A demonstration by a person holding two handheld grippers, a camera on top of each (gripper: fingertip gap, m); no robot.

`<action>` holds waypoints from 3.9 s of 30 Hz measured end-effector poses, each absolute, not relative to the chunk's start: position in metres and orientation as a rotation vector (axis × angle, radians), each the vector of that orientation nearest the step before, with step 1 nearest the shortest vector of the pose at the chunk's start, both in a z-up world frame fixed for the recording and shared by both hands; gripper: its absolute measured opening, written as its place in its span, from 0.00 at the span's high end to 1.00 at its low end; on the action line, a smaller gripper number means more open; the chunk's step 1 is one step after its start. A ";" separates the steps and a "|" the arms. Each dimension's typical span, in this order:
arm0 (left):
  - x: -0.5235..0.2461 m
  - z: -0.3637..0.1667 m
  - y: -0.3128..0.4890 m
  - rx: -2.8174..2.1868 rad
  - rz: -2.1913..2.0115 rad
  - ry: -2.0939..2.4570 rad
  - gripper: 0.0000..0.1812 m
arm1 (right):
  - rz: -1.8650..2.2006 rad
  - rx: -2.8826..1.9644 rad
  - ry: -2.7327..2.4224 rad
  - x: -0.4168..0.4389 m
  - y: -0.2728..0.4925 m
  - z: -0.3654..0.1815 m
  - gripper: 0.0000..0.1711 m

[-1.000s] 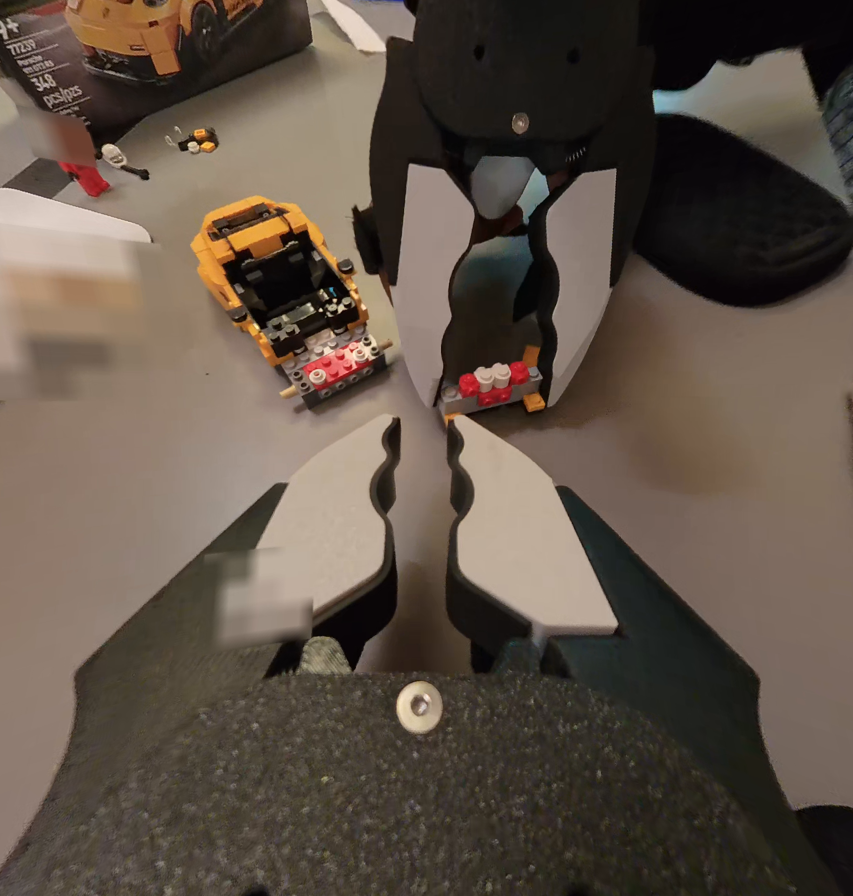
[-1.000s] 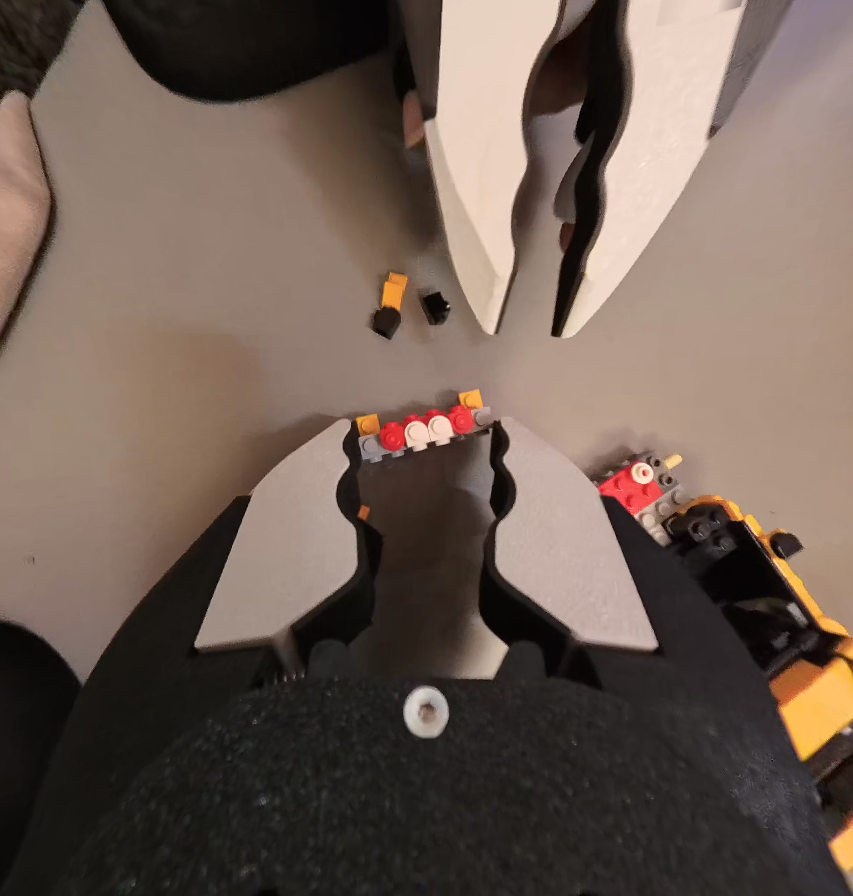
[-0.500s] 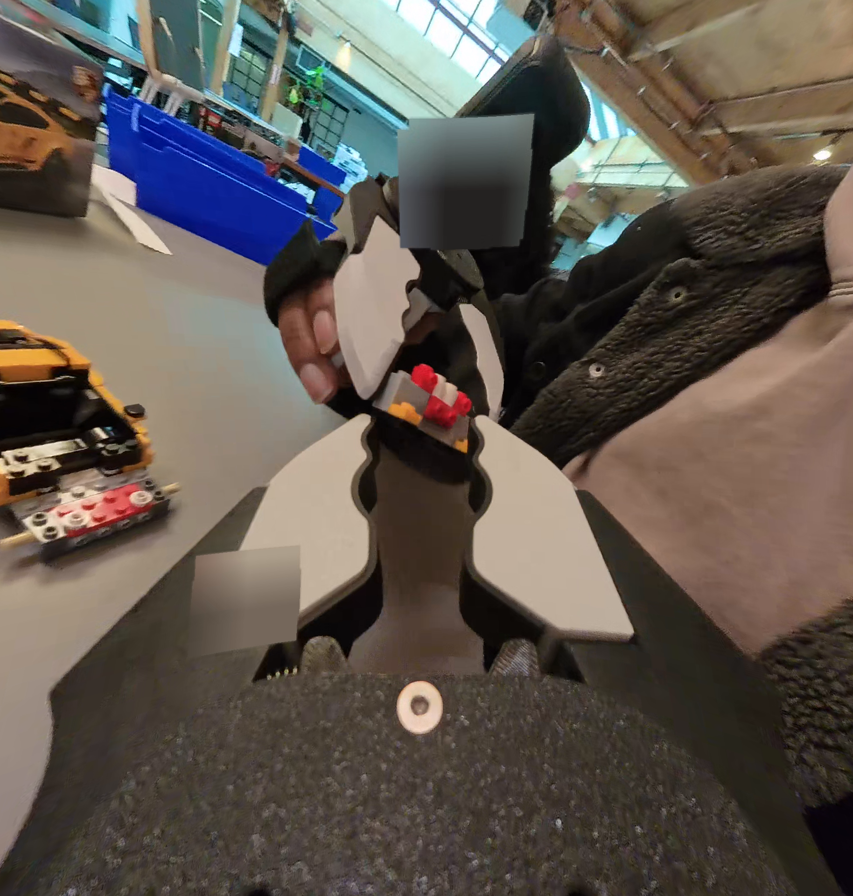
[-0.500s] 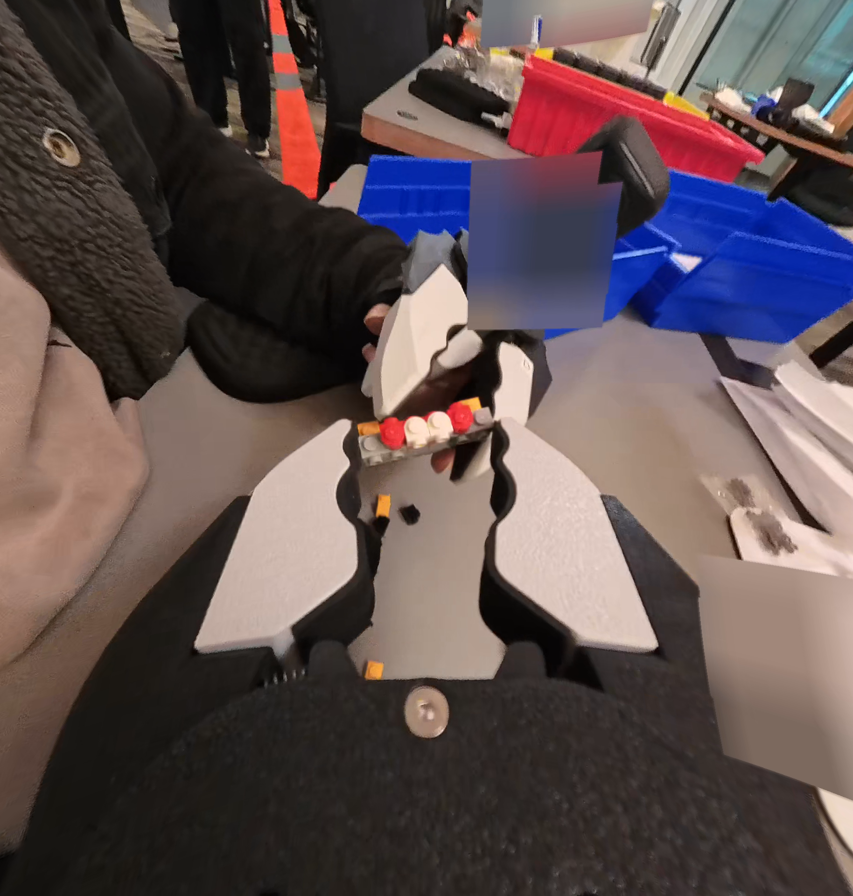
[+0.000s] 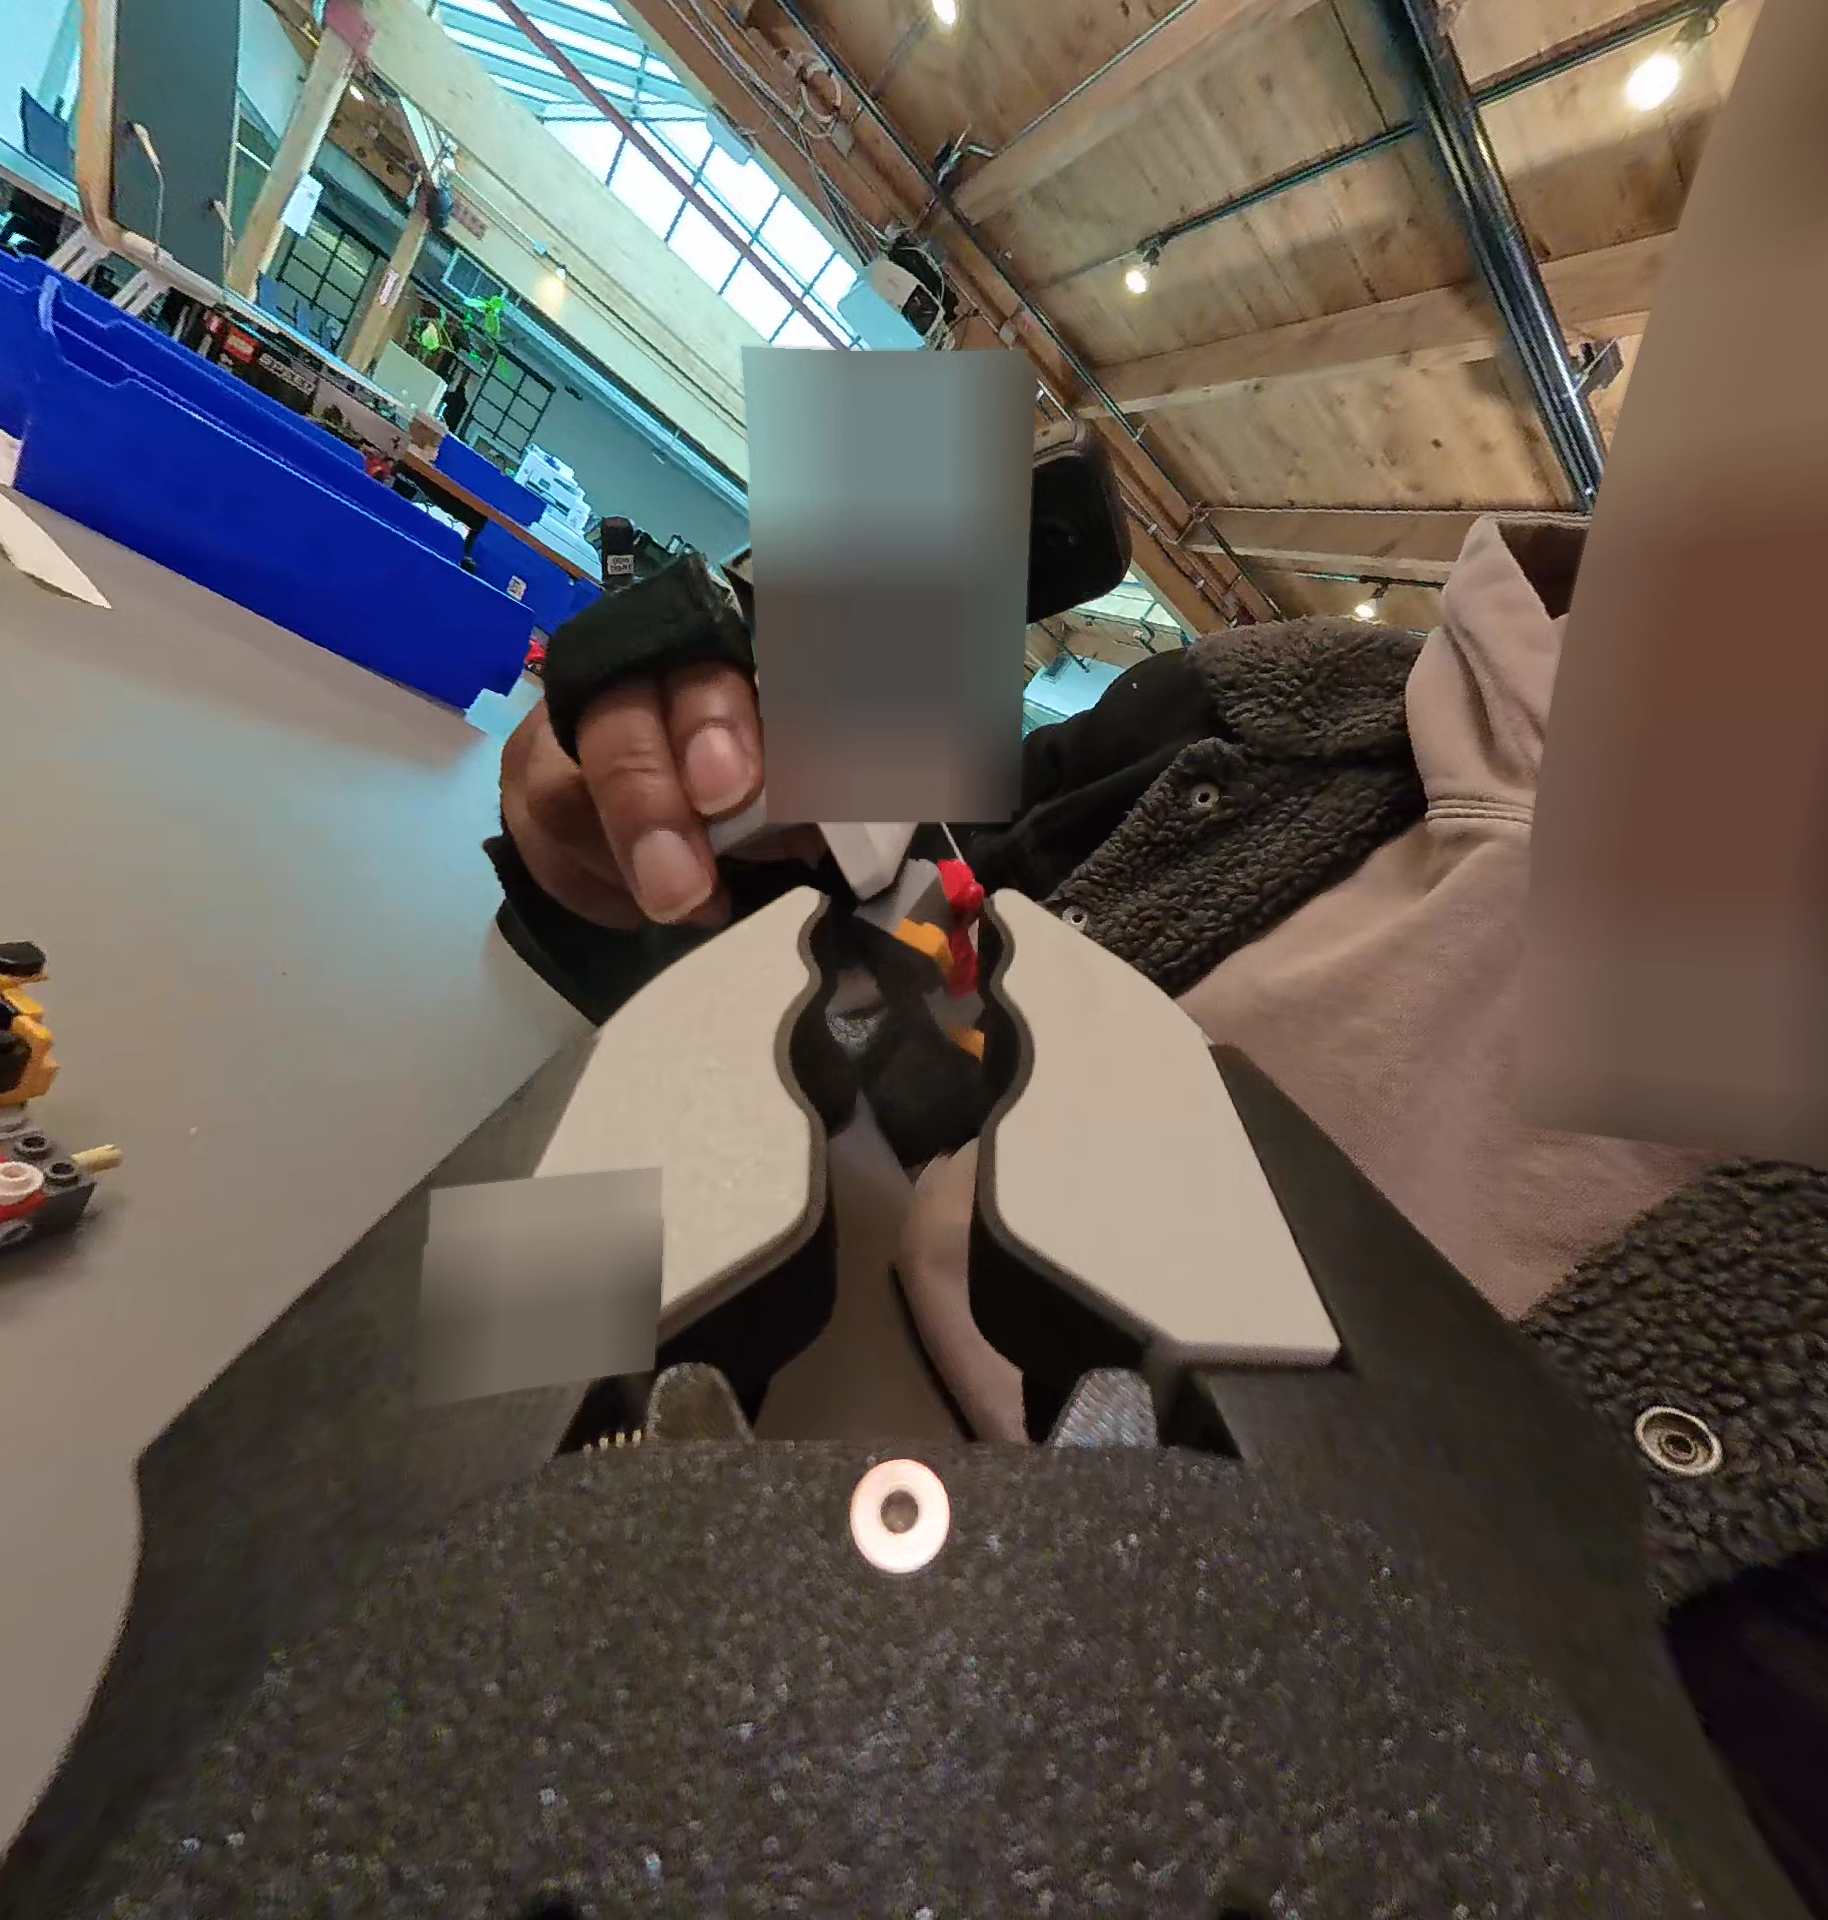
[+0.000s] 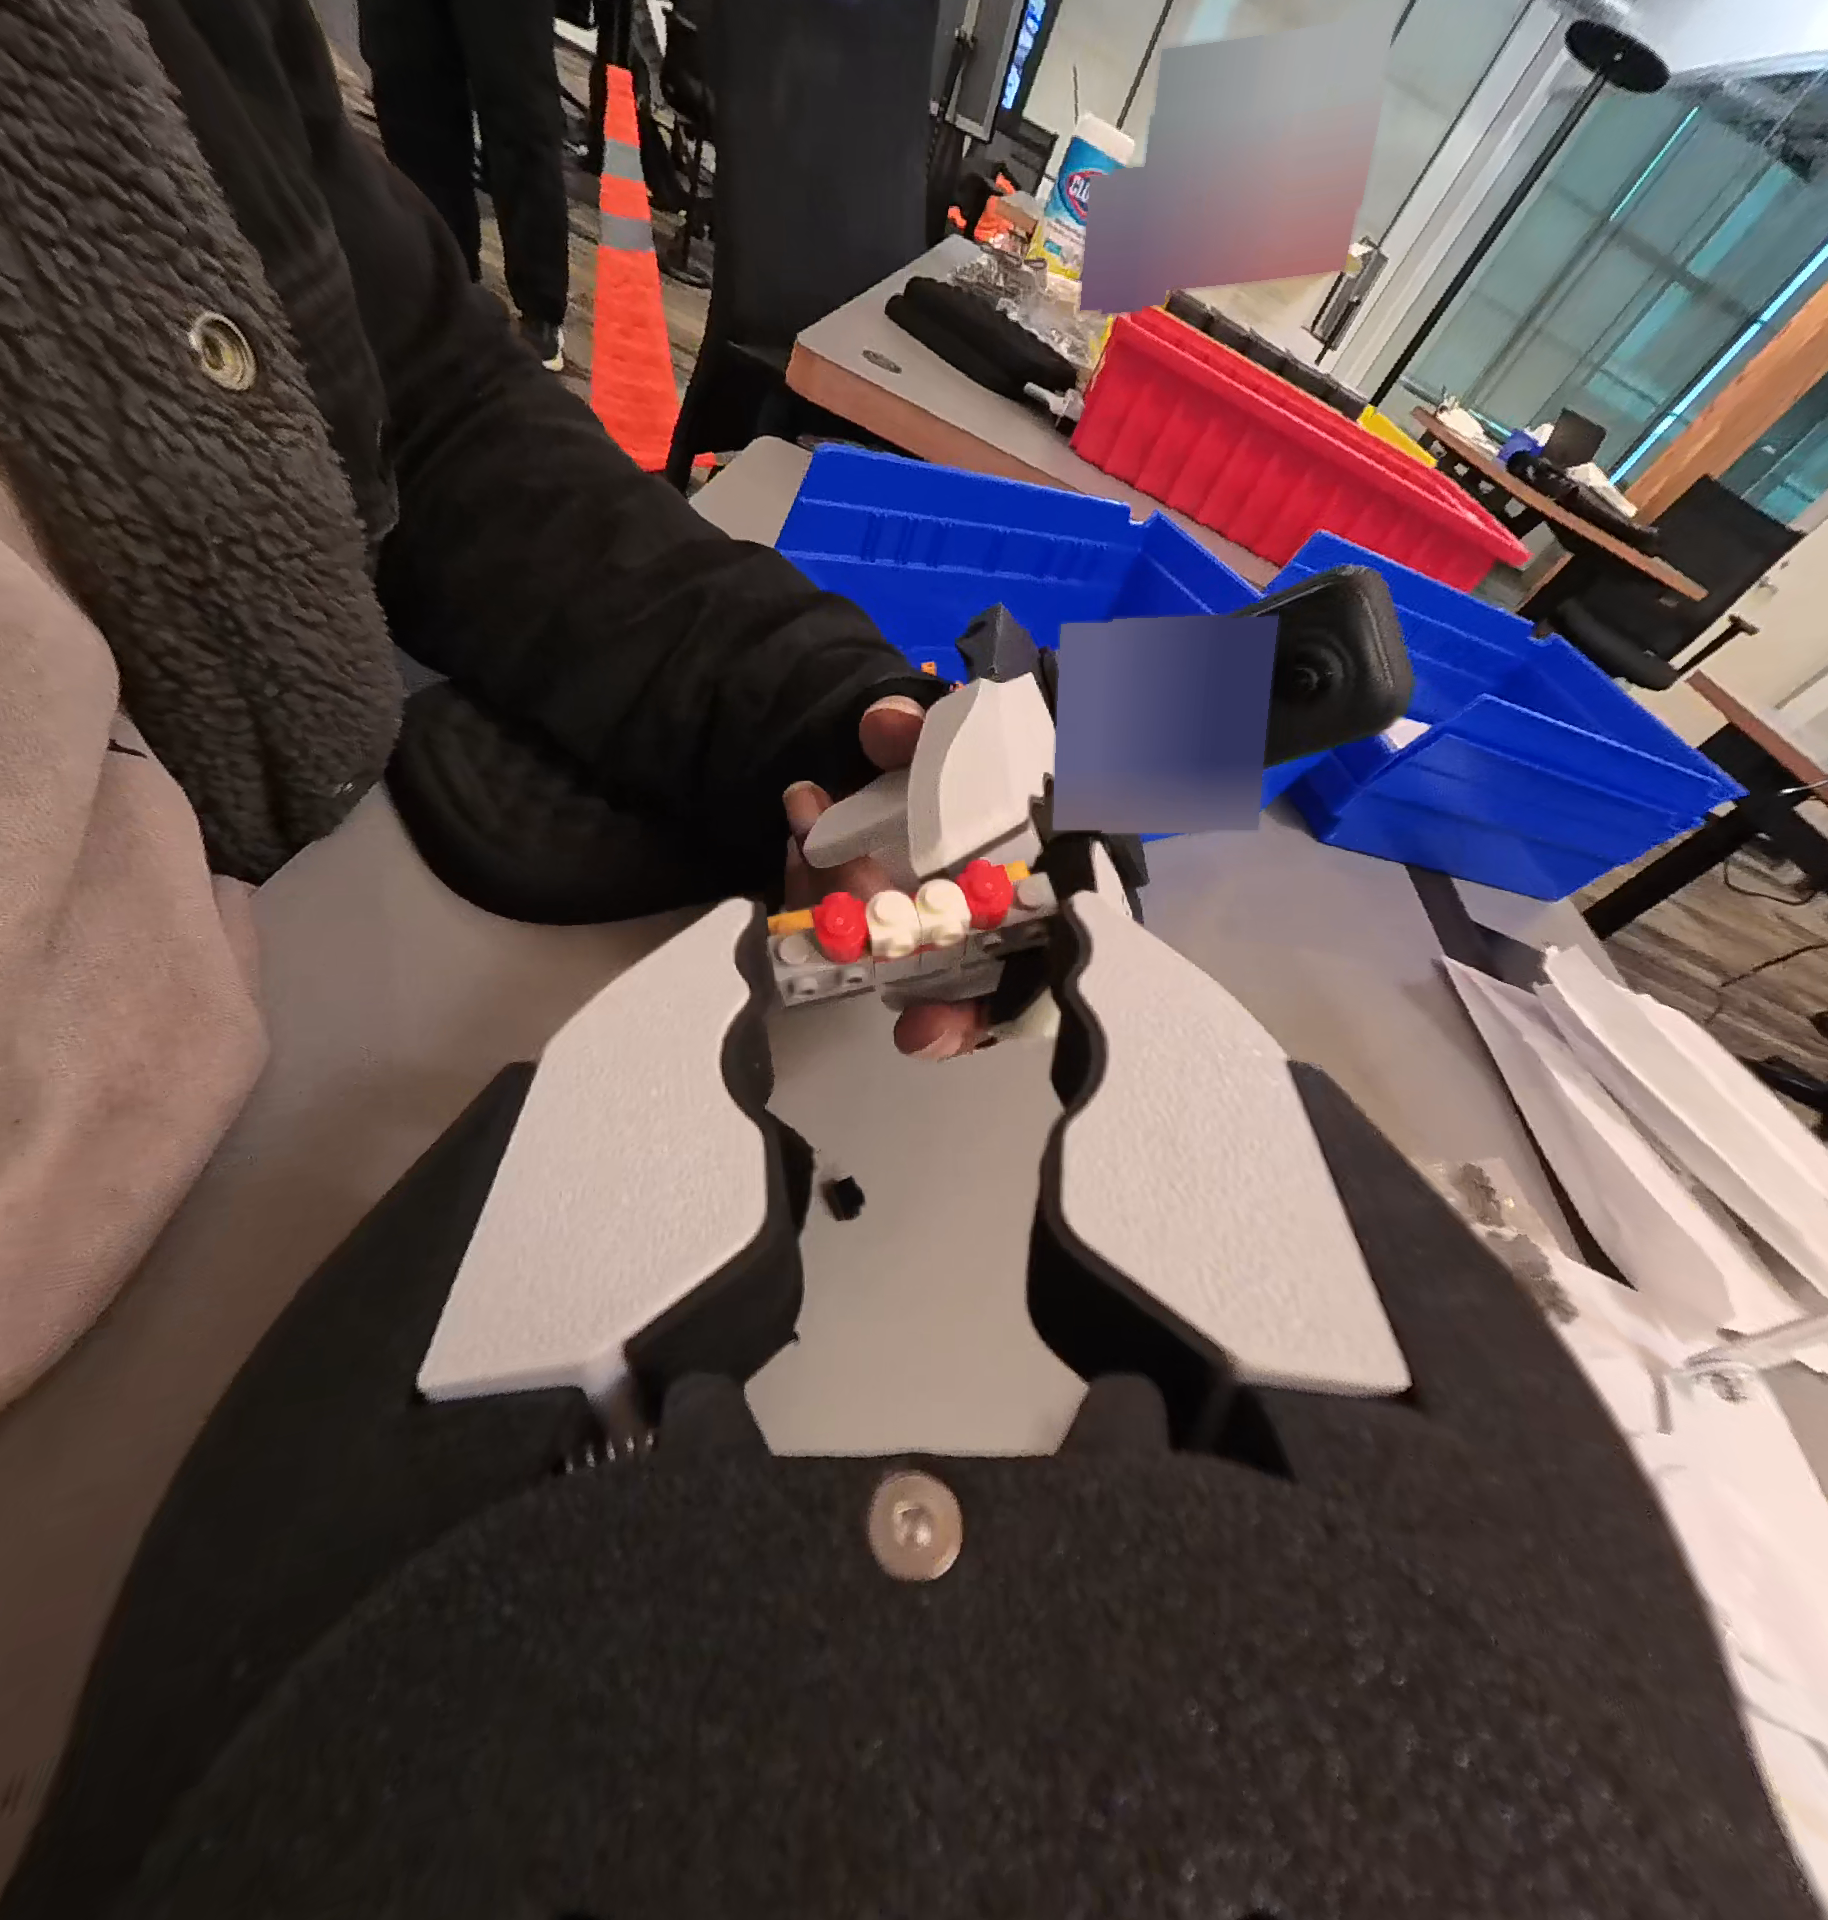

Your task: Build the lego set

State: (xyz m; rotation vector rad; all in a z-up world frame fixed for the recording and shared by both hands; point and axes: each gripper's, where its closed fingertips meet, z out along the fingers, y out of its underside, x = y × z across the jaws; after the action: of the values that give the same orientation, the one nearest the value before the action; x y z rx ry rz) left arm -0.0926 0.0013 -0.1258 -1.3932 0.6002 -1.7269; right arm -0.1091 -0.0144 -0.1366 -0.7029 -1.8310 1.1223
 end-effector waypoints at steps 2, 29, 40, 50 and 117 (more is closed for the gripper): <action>-0.093 -0.124 0.001 -1.385 -1.735 0.595 0.87 | 1.097 -0.686 -1.817 -0.110 -0.014 -0.135 0.70; -0.120 -0.132 0.028 -1.481 -1.274 0.586 0.92 | 1.286 -1.032 -1.650 -0.120 0.030 -0.130 0.75; -0.111 -0.158 0.031 -1.567 -0.870 0.796 0.92 | 1.358 -1.127 -1.667 -0.122 0.025 -0.136 0.89; -0.101 -0.168 0.025 -1.551 -0.728 0.934 0.92 | 1.331 -1.146 -1.753 -0.124 0.014 -0.149 0.91; -0.143 -0.078 -0.009 -1.010 -1.238 0.628 0.93 | 1.217 -1.032 -1.619 -0.120 -0.006 -0.098 0.87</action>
State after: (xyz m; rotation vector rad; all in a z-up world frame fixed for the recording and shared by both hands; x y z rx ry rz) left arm -0.1425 -0.0094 -0.0779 -1.0096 0.6278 -1.2378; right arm -0.1202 -0.0057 -0.0978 -1.0316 -1.6193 1.2173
